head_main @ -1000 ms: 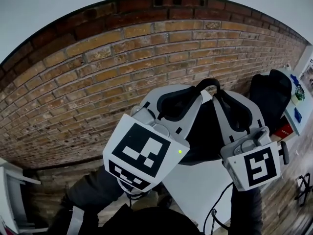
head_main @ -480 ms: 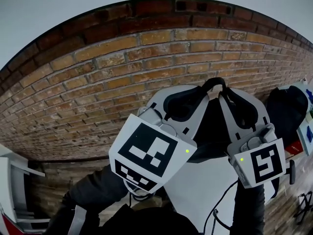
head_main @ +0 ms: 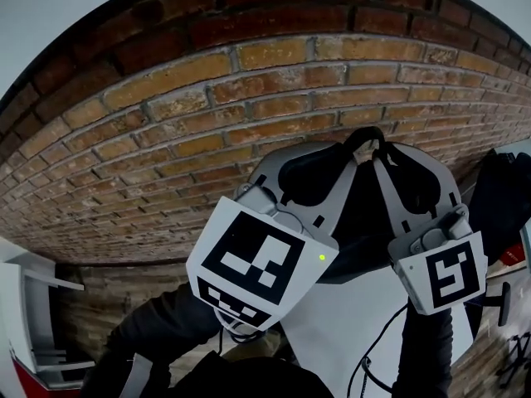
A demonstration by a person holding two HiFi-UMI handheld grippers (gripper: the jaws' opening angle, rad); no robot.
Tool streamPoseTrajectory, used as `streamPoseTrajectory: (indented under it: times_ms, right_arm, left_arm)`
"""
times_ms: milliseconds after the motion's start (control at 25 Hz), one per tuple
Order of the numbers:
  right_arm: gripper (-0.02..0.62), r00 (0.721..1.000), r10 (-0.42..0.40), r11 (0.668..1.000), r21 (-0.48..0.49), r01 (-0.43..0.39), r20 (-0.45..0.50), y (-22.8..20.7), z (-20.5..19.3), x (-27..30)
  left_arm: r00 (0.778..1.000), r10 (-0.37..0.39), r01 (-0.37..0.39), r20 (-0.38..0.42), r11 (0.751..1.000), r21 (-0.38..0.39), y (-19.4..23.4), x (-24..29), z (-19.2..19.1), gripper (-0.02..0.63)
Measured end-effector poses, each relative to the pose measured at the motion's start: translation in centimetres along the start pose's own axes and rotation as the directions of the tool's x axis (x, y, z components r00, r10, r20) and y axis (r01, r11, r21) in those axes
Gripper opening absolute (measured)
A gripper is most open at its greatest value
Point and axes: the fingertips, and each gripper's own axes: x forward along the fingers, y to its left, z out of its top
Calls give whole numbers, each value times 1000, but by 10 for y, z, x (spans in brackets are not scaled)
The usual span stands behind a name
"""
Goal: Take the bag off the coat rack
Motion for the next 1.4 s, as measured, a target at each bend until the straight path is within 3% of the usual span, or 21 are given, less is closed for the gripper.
streamPoseTrajectory:
  times_ms: [400,560,680,840,1080,1200,1400]
  right_arm:
    - [49,995,100,994,-44,-99,26,1,-7,69]
    - [61,995,97,994,-59,-95,31,-7,-17,97]
    - [206,994,95,995,-13,-94,49,-15,-13,108]
    - [235,993,96,995,2,-97,66,-22,-13,105]
    - [235,994,65,997,28,-67,85,-24,-12,86]
    - [235,993,61,997,45,-66,101,-21,-6,72]
    - [235,993,63,996,55,-68,97,-17,3,46]
  left_arm:
    - [995,95,-96,-11,995,-42,64,12,-12,48]
    - [988,151,-152,-23,988,-36,88,25,-19,48]
    - [978,209,-209,12,977,-29,105,21,-14,74]
    - [965,262,-261,20,965,-29,122,7,-17,130]
    - [951,306,-302,44,950,-80,123,-10,-22,130]
    - [936,344,-341,78,939,-53,113,-21,-12,130]
    - [938,331,-328,104,944,-45,89,-34,1,130]
